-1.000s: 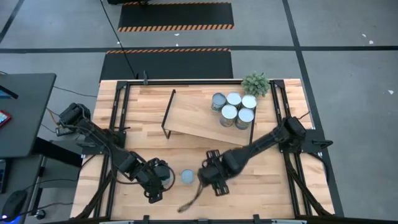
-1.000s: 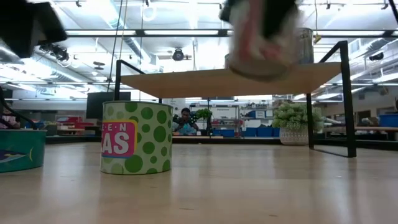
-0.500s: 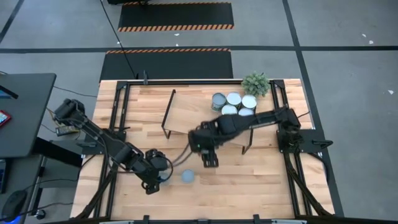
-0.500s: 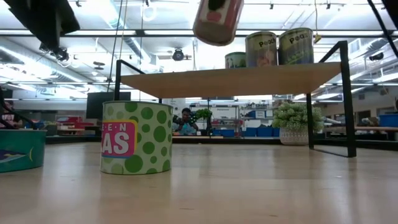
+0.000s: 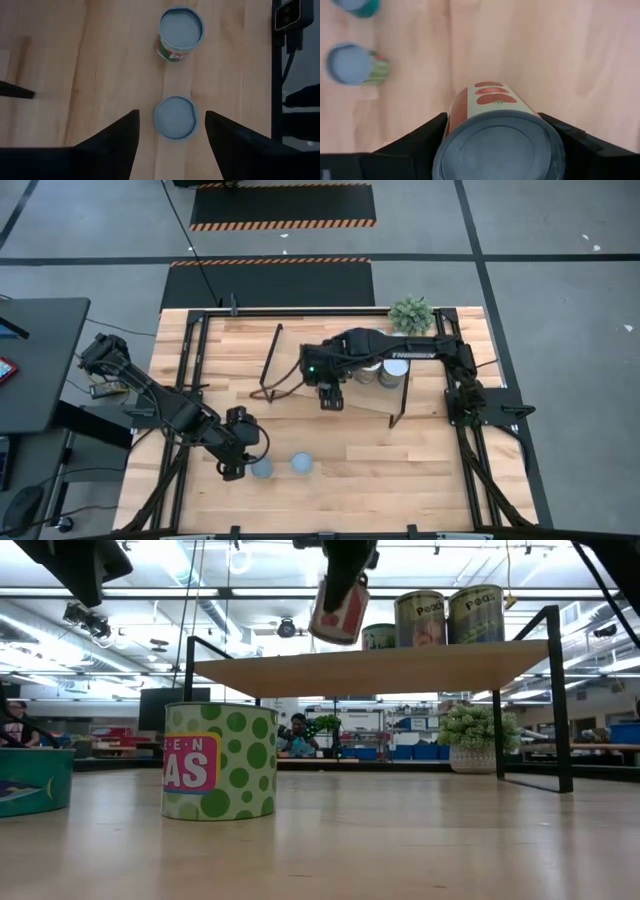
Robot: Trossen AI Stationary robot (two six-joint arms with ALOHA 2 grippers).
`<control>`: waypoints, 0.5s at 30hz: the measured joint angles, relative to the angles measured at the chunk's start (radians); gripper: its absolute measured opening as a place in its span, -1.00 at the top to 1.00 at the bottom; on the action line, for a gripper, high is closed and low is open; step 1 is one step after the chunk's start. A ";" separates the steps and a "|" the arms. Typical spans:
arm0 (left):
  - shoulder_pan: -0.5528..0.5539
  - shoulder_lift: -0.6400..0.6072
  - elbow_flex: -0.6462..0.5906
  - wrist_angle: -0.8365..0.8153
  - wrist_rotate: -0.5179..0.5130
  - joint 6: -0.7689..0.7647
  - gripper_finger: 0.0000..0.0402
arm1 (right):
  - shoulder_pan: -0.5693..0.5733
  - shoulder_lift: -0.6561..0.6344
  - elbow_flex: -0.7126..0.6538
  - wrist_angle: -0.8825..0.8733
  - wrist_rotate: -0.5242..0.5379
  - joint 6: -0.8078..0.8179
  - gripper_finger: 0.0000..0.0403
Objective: Pick and place cans onto a shelf
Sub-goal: Put the canned diced tomatoes on the shelf
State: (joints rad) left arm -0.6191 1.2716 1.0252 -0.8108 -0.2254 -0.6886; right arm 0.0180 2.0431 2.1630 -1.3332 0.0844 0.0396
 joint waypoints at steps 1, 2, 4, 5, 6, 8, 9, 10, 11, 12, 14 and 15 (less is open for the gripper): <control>-0.001 0.000 0.000 0.001 0.000 0.012 -0.15 | -0.010 0.001 -0.003 0.000 0.001 -0.006 -0.44; -0.003 0.000 0.000 0.000 0.000 0.018 -0.15 | -0.018 0.001 -0.007 0.001 0.003 -0.013 -0.44; -0.009 0.000 0.000 0.001 0.000 0.020 -0.15 | -0.030 0.001 -0.024 0.010 0.000 -0.017 -0.45; -0.009 0.001 0.000 0.001 0.000 0.020 -0.15 | -0.036 0.001 -0.037 0.016 -0.006 -0.017 -0.45; -0.010 0.002 0.000 0.001 0.001 0.020 -0.15 | -0.041 0.001 -0.049 0.016 -0.007 -0.018 -0.45; -0.009 0.002 0.000 0.002 0.000 0.020 -0.15 | -0.048 0.001 -0.070 0.013 -0.008 -0.017 -0.45; -0.009 0.002 0.000 0.002 0.000 0.016 -0.15 | -0.049 0.001 -0.076 0.012 -0.008 -0.017 -0.45; -0.011 0.002 0.000 0.001 0.000 0.011 -0.15 | -0.050 0.001 -0.079 0.011 -0.005 -0.017 -0.46; -0.014 0.002 0.000 0.001 0.000 0.001 -0.15 | -0.052 0.001 -0.080 0.007 -0.001 -0.017 -0.46; -0.016 0.002 0.000 0.002 0.000 -0.006 -0.15 | -0.053 0.001 -0.080 0.006 0.002 -0.017 -0.46; -0.022 0.002 0.000 0.004 0.001 -0.012 -0.15 | -0.053 0.001 -0.080 0.014 0.002 -0.013 -0.48; -0.025 0.002 0.000 0.005 0.001 -0.012 -0.15 | -0.055 0.001 -0.080 0.014 0.002 -0.012 -0.50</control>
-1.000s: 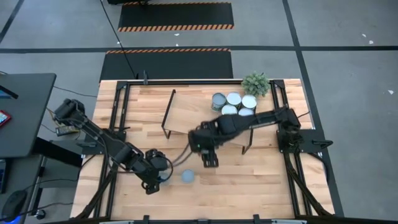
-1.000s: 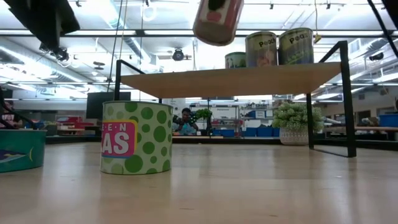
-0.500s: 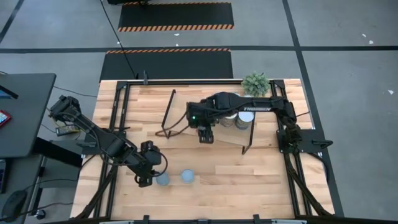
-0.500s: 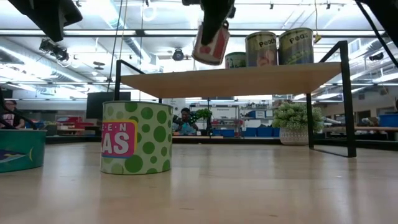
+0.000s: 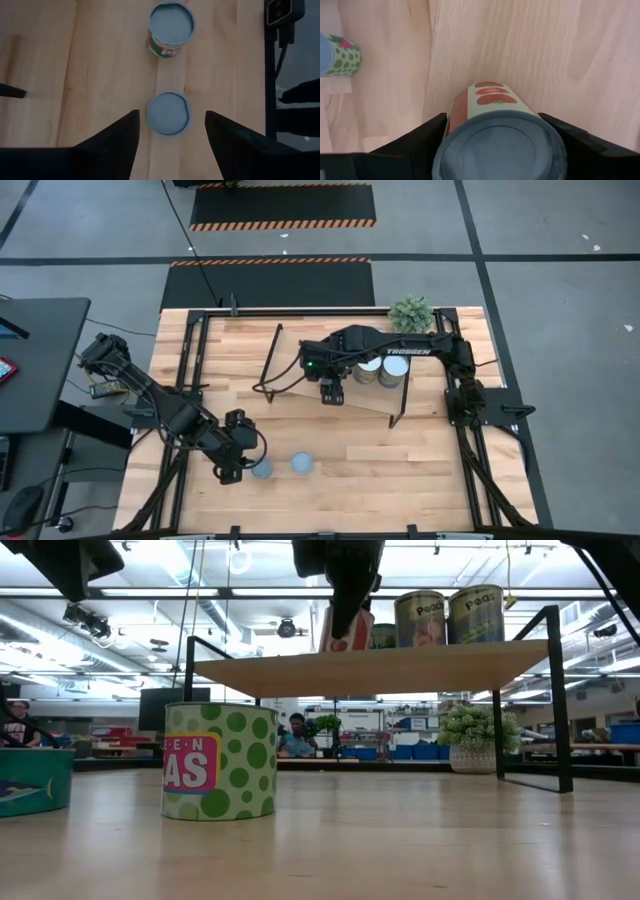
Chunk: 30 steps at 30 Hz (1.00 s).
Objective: Pick and place cans onto a shelf
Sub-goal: Put the canned diced tomatoes on the shelf
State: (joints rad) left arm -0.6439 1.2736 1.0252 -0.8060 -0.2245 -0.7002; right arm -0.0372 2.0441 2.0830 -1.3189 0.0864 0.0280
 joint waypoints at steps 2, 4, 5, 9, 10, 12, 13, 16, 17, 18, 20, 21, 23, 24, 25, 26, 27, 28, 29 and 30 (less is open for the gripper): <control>0.000 0.000 0.000 0.000 0.000 -0.003 -0.15 | -0.003 0.000 0.000 0.000 0.000 0.000 -0.56; 0.000 0.000 0.000 0.001 0.000 -0.018 -0.15 | -0.004 0.000 0.000 0.002 0.001 -0.002 -0.64; 0.001 0.000 0.000 0.001 0.000 -0.022 -0.15 | -0.005 0.000 0.000 0.004 0.003 -0.003 -0.69; 0.000 0.000 0.000 0.002 0.000 -0.026 -0.15 | -0.005 0.000 0.000 0.004 0.039 -0.005 -0.82; 0.000 0.000 0.000 0.003 0.000 -0.026 -0.15 | -0.005 0.000 0.000 0.002 0.045 -0.005 -0.83; 0.000 0.000 0.000 0.006 0.000 -0.026 -0.15 | -0.005 0.000 0.002 -0.001 0.050 -0.005 -0.86; 0.000 0.000 0.000 0.007 0.000 -0.026 -0.15 | -0.005 0.000 0.008 -0.007 0.051 -0.005 -0.86; 0.000 0.000 0.000 0.008 0.000 -0.023 -0.15 | -0.001 0.000 0.022 -0.011 0.094 -0.005 -0.85; 0.000 0.000 0.000 0.009 0.000 -0.021 -0.15 | 0.001 0.000 0.026 -0.018 0.115 -0.006 -0.84; 0.000 0.000 0.000 0.009 0.000 -0.022 -0.15 | 0.001 0.000 0.030 -0.023 0.130 -0.009 -0.83; 0.000 0.000 0.001 0.010 0.000 -0.021 -0.15 | 0.001 0.000 0.041 -0.025 0.136 -0.021 -0.82; 0.000 0.000 0.001 0.010 0.000 -0.021 -0.15 | 0.001 0.000 0.046 -0.027 0.137 -0.023 -0.82; 0.000 0.000 0.001 0.010 0.000 -0.021 -0.15 | 0.003 0.000 0.059 -0.029 0.141 -0.024 -0.81; 0.000 0.000 0.001 0.010 0.000 -0.021 -0.15 | 0.006 0.000 0.064 -0.028 0.151 -0.023 -0.81; 0.000 0.000 0.001 0.011 0.000 -0.021 -0.15 | 0.010 0.000 0.070 -0.030 0.168 -0.022 -0.81; 0.000 0.000 0.001 0.012 0.000 -0.021 -0.15 | 0.014 0.000 0.076 -0.036 0.191 -0.023 -0.81; 0.000 0.001 0.001 0.012 0.000 -0.021 -0.15 | 0.017 0.000 0.080 -0.042 0.216 -0.026 -0.81; 0.000 0.001 0.001 0.013 0.000 -0.021 -0.15 | 0.020 0.000 0.082 -0.047 0.233 -0.033 -0.81; 0.000 0.001 0.001 0.016 0.000 -0.021 -0.15 | 0.022 0.000 0.082 -0.049 0.244 -0.039 -0.81; 0.000 0.001 0.001 0.019 0.000 -0.021 -0.15 | 0.023 0.000 0.082 -0.054 0.248 -0.045 -0.81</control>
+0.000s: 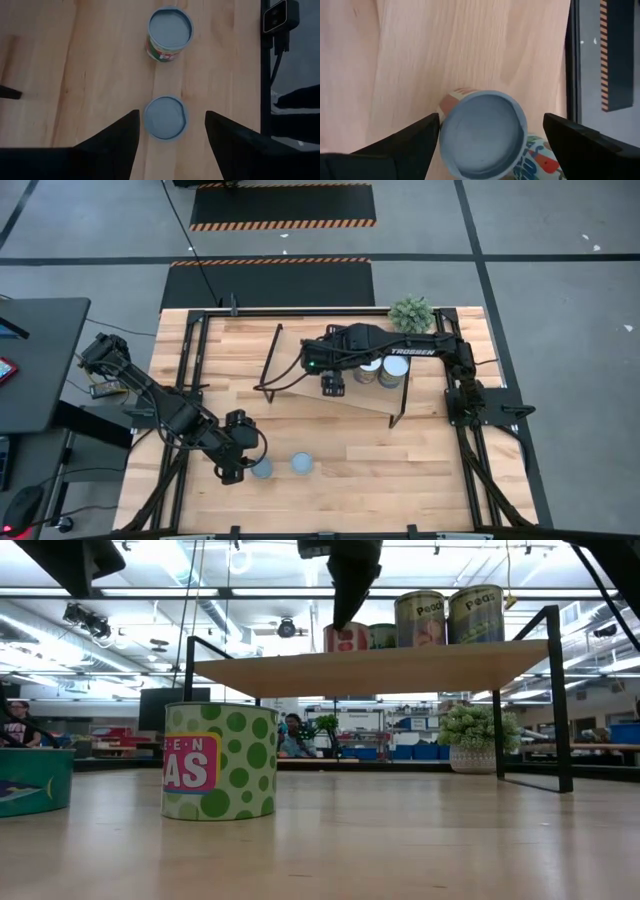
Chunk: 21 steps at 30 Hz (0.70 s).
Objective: Pick and place cans onto a shelf
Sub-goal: Put the canned diced tomatoes on the shelf
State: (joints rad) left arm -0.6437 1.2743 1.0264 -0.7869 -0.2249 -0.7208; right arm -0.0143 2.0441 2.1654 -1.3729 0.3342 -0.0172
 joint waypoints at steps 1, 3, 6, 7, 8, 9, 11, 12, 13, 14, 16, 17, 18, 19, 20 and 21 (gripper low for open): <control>0.000 0.000 0.000 0.002 0.000 0.000 -0.15 | 0.001 0.000 0.000 -0.006 0.007 -0.002 -0.81; 0.000 0.000 0.000 0.008 0.000 0.000 -0.15 | 0.002 0.000 0.000 -0.012 0.015 0.000 -0.81; 0.000 0.000 0.000 0.012 0.000 0.000 -0.15 | 0.001 0.000 0.000 -0.014 0.018 0.014 -0.80; 0.000 0.000 0.000 0.013 0.000 0.000 -0.15 | 0.001 0.000 0.000 -0.014 0.022 0.019 -0.80; 0.000 0.000 0.000 0.013 0.000 0.000 -0.15 | 0.001 0.000 0.005 -0.018 0.031 0.021 -0.80; 0.000 0.000 0.000 0.013 0.000 -0.001 -0.15 | 0.001 0.000 0.010 -0.020 0.046 0.022 -0.80; 0.000 0.000 0.000 0.013 0.000 0.000 -0.15 | 0.001 0.000 0.022 -0.022 0.073 0.022 -0.80; 0.000 0.000 0.000 0.013 0.000 0.000 -0.15 | 0.001 0.000 0.031 -0.026 0.078 0.024 -0.80; 0.000 0.000 0.000 0.014 0.000 0.000 -0.15 | 0.000 0.000 0.042 -0.033 0.083 0.027 -0.80; 0.000 0.000 0.000 0.014 0.000 0.000 -0.15 | 0.000 0.000 0.054 -0.039 0.087 0.032 -0.80; 0.000 0.000 0.000 0.014 0.000 0.000 -0.15 | -0.002 0.000 0.083 -0.036 0.085 0.047 -0.80; 0.000 0.000 0.000 0.014 0.000 0.001 -0.15 | -0.003 0.000 0.098 -0.036 0.083 0.050 -0.80; 0.000 0.000 0.000 0.014 0.000 0.001 -0.15 | -0.003 0.000 0.111 -0.035 0.077 0.050 -0.80; 0.000 0.000 0.000 0.014 0.000 0.003 -0.15 | -0.003 0.000 0.121 -0.034 0.073 0.046 -0.80; 0.000 0.000 0.000 0.014 0.000 0.008 -0.15 | -0.004 -0.001 0.124 -0.034 0.073 0.043 -0.80; 0.000 0.000 0.000 0.014 0.000 0.010 -0.15 | -0.004 -0.002 0.124 -0.034 0.077 0.043 -0.80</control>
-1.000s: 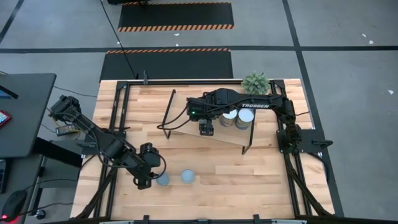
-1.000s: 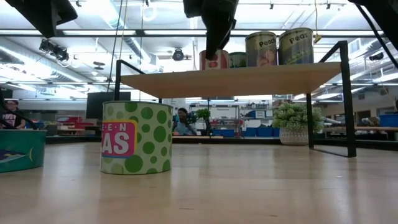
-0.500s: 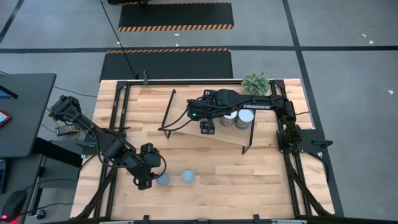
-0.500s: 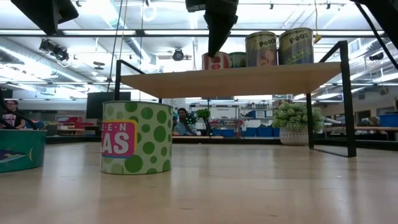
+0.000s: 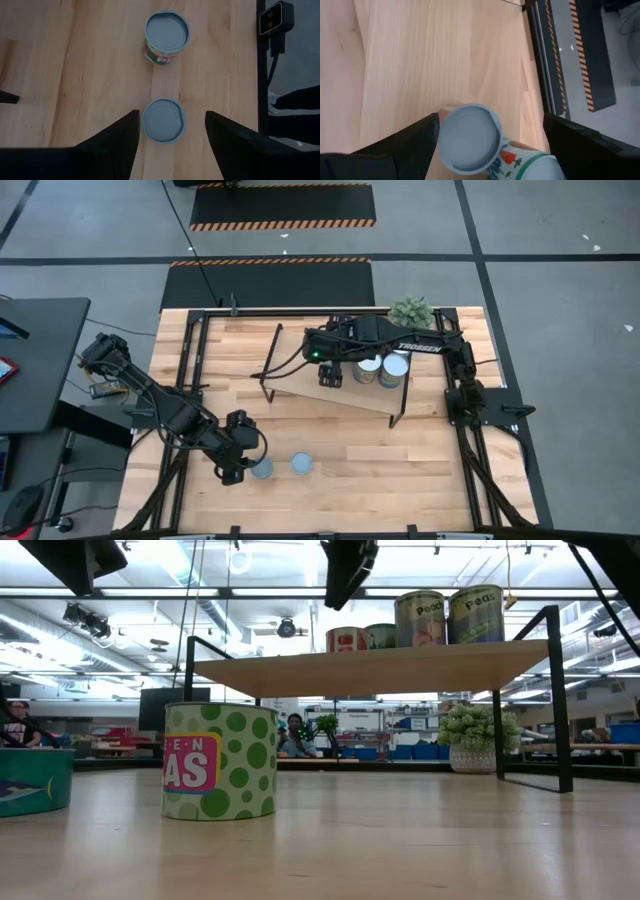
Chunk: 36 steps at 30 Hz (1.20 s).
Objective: Pick and place cans onto a shelf
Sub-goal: Put the canned diced tomatoes on the shelf
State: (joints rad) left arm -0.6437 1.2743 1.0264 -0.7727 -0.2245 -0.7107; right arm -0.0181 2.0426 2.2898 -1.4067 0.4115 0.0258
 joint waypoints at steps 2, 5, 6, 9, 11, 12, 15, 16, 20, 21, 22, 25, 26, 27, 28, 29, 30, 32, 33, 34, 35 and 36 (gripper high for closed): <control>0.000 0.000 0.000 0.000 0.000 0.002 -0.15 | 0.000 0.000 -0.001 0.005 0.014 -0.004 -0.80; 0.001 0.000 0.000 0.000 0.000 0.002 -0.15 | -0.010 -0.001 -0.030 0.074 0.016 -0.026 -0.80; 0.002 0.000 0.000 0.000 0.000 0.002 -0.15 | -0.016 0.000 -0.042 0.095 0.015 -0.026 -0.80; 0.001 0.000 0.000 0.000 0.000 0.001 -0.15 | -0.038 0.003 -0.055 0.132 0.014 0.000 -0.78; 0.001 0.000 0.000 0.000 0.000 0.001 -0.15 | -0.051 0.001 -0.055 0.163 0.013 0.012 -0.76; 0.001 0.000 0.000 0.000 0.000 0.001 -0.15 | -0.057 0.001 -0.055 0.167 0.011 0.014 -0.75; 0.001 0.000 0.000 0.000 0.000 0.001 -0.15 | -0.074 0.001 -0.057 0.172 -0.016 0.004 -0.72; 0.001 0.000 0.000 0.000 0.000 0.001 -0.15 | -0.080 0.001 -0.057 0.172 -0.026 0.002 -0.72; 0.001 0.000 0.000 0.000 0.000 0.014 -0.15 | -0.091 0.014 -0.060 0.153 -0.040 -0.027 -0.71; 0.001 0.000 0.000 0.000 0.000 0.014 -0.15 | -0.091 0.021 -0.061 0.134 -0.041 -0.037 -0.71; 0.001 0.000 0.000 0.000 0.000 0.014 -0.15 | -0.091 0.030 -0.061 0.119 -0.042 -0.048 -0.71; 0.001 0.000 0.000 0.000 0.000 0.012 -0.15 | -0.089 0.046 -0.062 0.089 -0.048 -0.088 -0.71; 0.001 0.000 0.000 0.000 0.000 0.011 -0.15 | -0.088 0.049 -0.061 0.090 -0.046 -0.097 -0.71; 0.001 0.000 0.000 0.000 0.000 0.011 -0.15 | -0.088 0.051 -0.061 0.084 -0.047 -0.103 -0.71; 0.001 0.000 0.000 0.000 0.000 0.010 -0.15 | -0.088 0.052 -0.061 0.066 -0.048 -0.106 -0.71; 0.001 0.000 0.000 0.001 0.000 0.010 -0.15 | -0.088 0.052 -0.061 0.049 -0.048 -0.107 -0.71; 0.001 0.000 0.000 0.000 0.000 0.010 -0.15 | -0.088 0.051 -0.061 0.039 -0.048 -0.108 -0.71; 0.001 0.000 0.000 0.000 0.000 0.011 -0.15 | -0.088 0.051 -0.061 0.019 -0.047 -0.108 -0.71; 0.001 0.000 0.000 0.000 0.000 0.011 -0.15 | -0.088 0.051 -0.061 0.008 -0.048 -0.108 -0.71; 0.001 0.000 0.000 -0.001 0.000 0.012 -0.15 | -0.088 0.051 -0.061 0.001 -0.048 -0.108 -0.71; 0.001 0.000 0.000 -0.001 0.000 0.014 -0.15 | -0.088 0.051 -0.061 -0.005 -0.048 -0.108 -0.71; 0.001 0.000 0.000 0.000 0.000 0.015 -0.15 | -0.088 0.051 -0.061 -0.014 -0.047 -0.108 -0.71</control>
State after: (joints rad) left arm -0.6426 1.2743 1.0264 -0.7731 -0.2249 -0.6954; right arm -0.1062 2.0933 2.2288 -1.4204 0.3641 -0.0822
